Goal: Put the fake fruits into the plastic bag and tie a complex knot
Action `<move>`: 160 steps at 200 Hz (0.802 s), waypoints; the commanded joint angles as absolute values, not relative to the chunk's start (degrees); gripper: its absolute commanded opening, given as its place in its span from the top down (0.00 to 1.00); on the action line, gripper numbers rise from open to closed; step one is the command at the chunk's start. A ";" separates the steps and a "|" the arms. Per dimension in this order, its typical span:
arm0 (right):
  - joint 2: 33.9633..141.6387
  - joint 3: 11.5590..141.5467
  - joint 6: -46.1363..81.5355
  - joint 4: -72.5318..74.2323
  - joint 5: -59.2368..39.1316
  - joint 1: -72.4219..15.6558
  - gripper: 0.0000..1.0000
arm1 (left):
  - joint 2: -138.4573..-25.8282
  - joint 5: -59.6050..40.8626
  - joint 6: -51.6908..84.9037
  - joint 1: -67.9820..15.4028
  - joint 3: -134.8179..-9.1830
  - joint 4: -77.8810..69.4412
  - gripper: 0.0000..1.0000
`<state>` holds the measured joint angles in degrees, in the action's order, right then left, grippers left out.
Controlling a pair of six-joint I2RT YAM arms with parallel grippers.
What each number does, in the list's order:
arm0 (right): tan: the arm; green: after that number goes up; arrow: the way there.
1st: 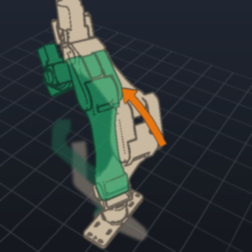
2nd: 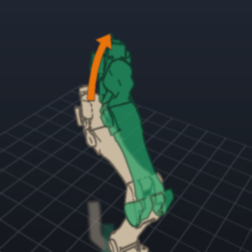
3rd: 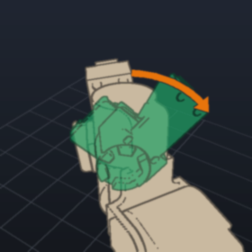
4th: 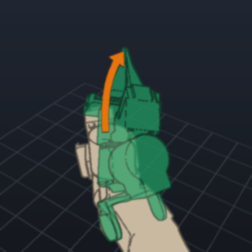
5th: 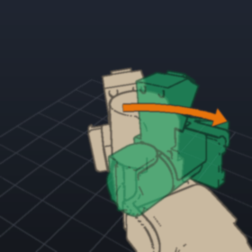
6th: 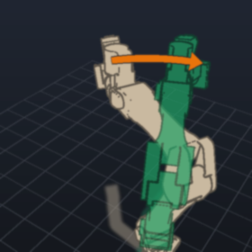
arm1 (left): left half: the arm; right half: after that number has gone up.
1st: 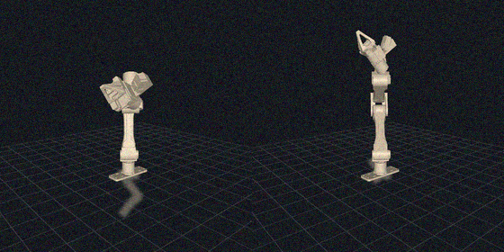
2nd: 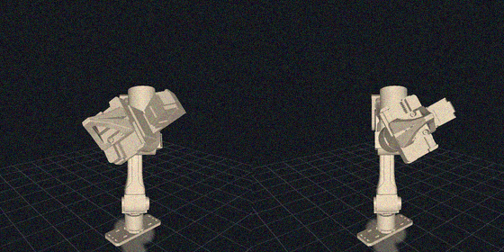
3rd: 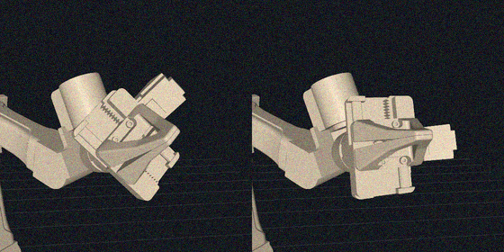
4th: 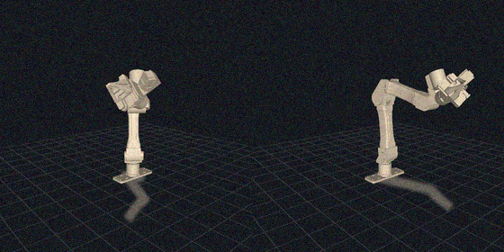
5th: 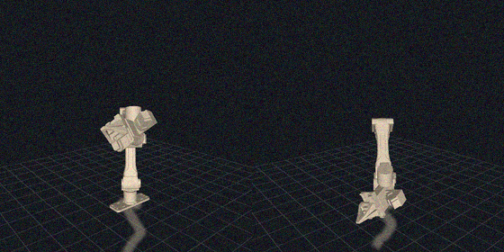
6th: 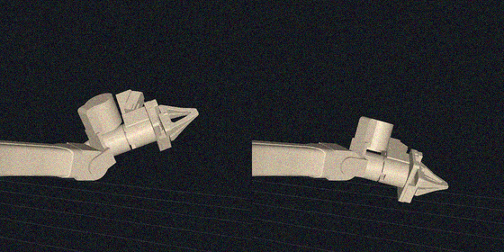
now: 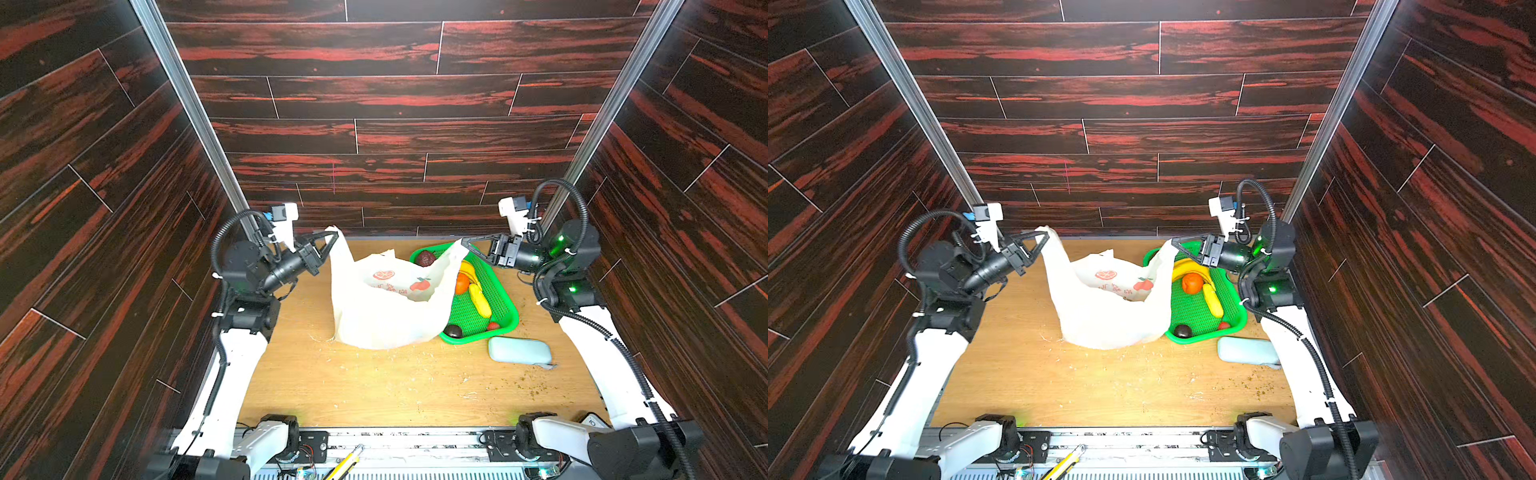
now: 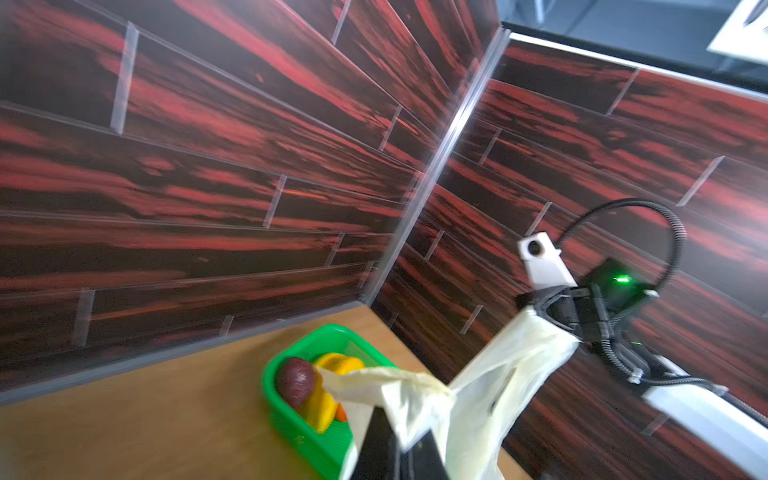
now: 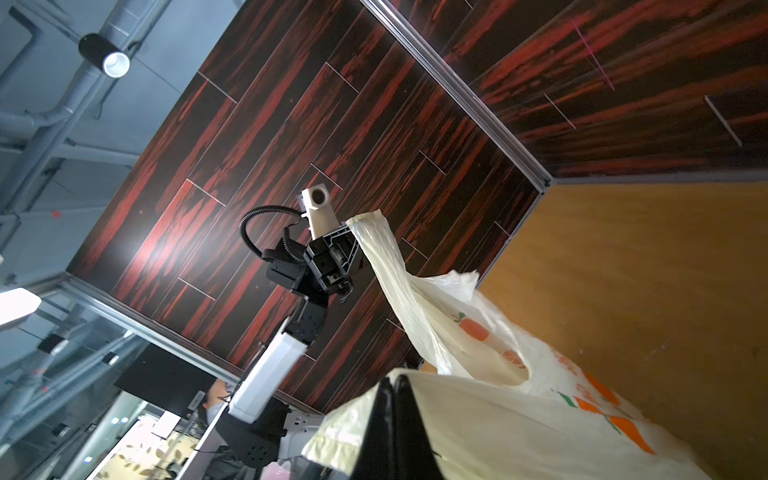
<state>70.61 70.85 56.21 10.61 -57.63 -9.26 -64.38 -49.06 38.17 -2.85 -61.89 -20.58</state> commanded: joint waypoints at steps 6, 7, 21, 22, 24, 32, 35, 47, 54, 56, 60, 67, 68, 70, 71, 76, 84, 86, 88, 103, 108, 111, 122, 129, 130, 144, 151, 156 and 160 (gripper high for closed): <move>72.97 67.36 59.56 14.28 -59.11 -9.04 1.00 | -66.49 -54.34 47.48 -2.89 -58.23 -37.35 1.00; 73.09 67.34 59.57 14.35 -59.17 -9.00 1.00 | -66.56 -54.37 47.60 -2.90 -58.12 -37.53 1.00; 74.65 67.56 59.69 15.09 -59.66 -8.98 1.00 | -67.69 -54.23 48.75 -3.09 -56.93 -39.20 1.00; 74.72 67.62 59.68 15.11 -59.67 -8.93 0.99 | -67.77 -54.19 48.77 -3.13 -56.85 -39.24 1.00; 75.00 67.75 59.72 15.29 -59.79 -8.89 0.98 | -67.88 -54.09 48.78 -3.09 -56.73 -39.30 1.00; 75.83 68.66 59.72 15.78 -60.31 -8.71 0.94 | -68.43 -53.75 48.78 -3.08 -56.54 -39.32 1.00; 76.09 69.10 59.69 15.86 -60.51 -8.50 0.92 | -68.65 -53.71 48.90 -3.09 -56.55 -39.40 1.00; 76.51 70.57 59.19 15.95 -60.63 -7.50 0.82 | -69.31 -53.54 48.87 -3.08 -56.87 -39.67 1.00; 76.26 71.16 58.50 15.72 -60.43 -6.64 0.74 | -69.71 -53.60 48.82 -3.10 -57.16 -39.68 1.00; 76.11 71.36 58.17 15.44 -60.33 -6.43 0.72 | -69.81 -53.61 48.75 -3.10 -57.27 -39.60 1.00; 75.84 71.77 57.26 14.71 -60.14 -5.97 0.67 | -70.05 -53.69 48.66 -3.11 -57.61 -39.47 1.00; 75.31 72.62 54.92 12.31 -59.65 -4.96 0.60 | -70.51 -53.86 48.59 -3.08 -58.19 -39.34 1.00; 75.19 72.78 54.57 11.87 -59.53 -4.85 0.59 | -70.63 -53.91 48.60 -3.08 -58.23 -39.31 1.00; 75.02 73.02 53.74 11.12 -59.31 -4.46 0.58 | -70.79 -54.02 48.60 -3.14 -58.35 -39.25 1.00; 74.91 73.16 53.37 10.61 -59.19 -4.34 0.57 | -70.86 -54.08 48.60 -3.15 -58.44 -39.22 1.00; 74.33 73.63 51.27 8.30 -58.57 -3.64 0.54 | -71.28 -54.27 48.69 -3.11 -58.64 -39.36 1.00; 73.40 74.46 47.35 3.83 -57.10 -2.45 0.50 | -71.82 -54.47 48.79 -3.09 -58.98 -39.34 1.00; 73.10 74.69 46.22 2.80 -56.64 -2.08 0.49 | -71.94 -54.53 48.78 -3.08 -59.04 -39.37 1.00; 72.86 74.94 45.28 1.43 -56.08 -1.86 0.49 | -72.08 -54.63 48.89 -3.12 -59.12 -39.37 1.00; 70.81 76.90 36.43 -7.50 -51.68 -0.98 0.45 | -72.91 -55.18 49.38 -3.08 -59.52 -39.87 1.00; 70.25 77.66 33.61 -10.06 -50.64 -0.98 0.45 | -73.10 -55.42 49.55 -3.09 -59.51 -40.19 1.00; 69.92 77.97 32.19 -11.09 -50.33 -1.04 0.45 | -73.24 -55.53 49.67 -3.11 -59.50 -40.50 1.00; 68.82 78.22 29.68 -11.98 -51.21 -1.08 0.44 | -73.56 -56.04 50.29 -3.21 -59.67 -41.77 1.00; 68.34 78.28 28.82 -11.35 -52.10 -1.39 0.43 | -73.90 -56.31 50.64 -3.38 -59.72 -42.53 1.00; 68.32 78.29 28.74 -11.26 -52.20 -1.48 0.43 | -73.95 -56.37 50.68 -3.45 -59.70 -42.62 1.00; 68.95 79.92 25.32 -11.21 -54.19 -3.65 0.42 | -74.65 -56.98 51.07 -4.07 -59.86 -44.41 1.00; 70.03 81.85 21.95 -12.97 -54.57 -5.59 0.43 | -75.07 -57.25 51.15 -4.51 -60.02 -45.14 1.00; 71.11 83.66 19.06 -15.35 -54.31 -7.12 0.43 | -75.35 -57.45 51.15 -4.96 -60.02 -45.81 1.00; 72.11 85.31 16.64 -17.41 -53.90 -8.57 0.43 | -75.57 -57.54 51.15 -5.30 -60.12 -46.20 1.00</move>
<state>69.65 79.11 31.20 -8.75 -53.23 -3.01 -74.96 -55.22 49.80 -3.73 -57.80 -40.32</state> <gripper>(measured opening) 0.574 0.071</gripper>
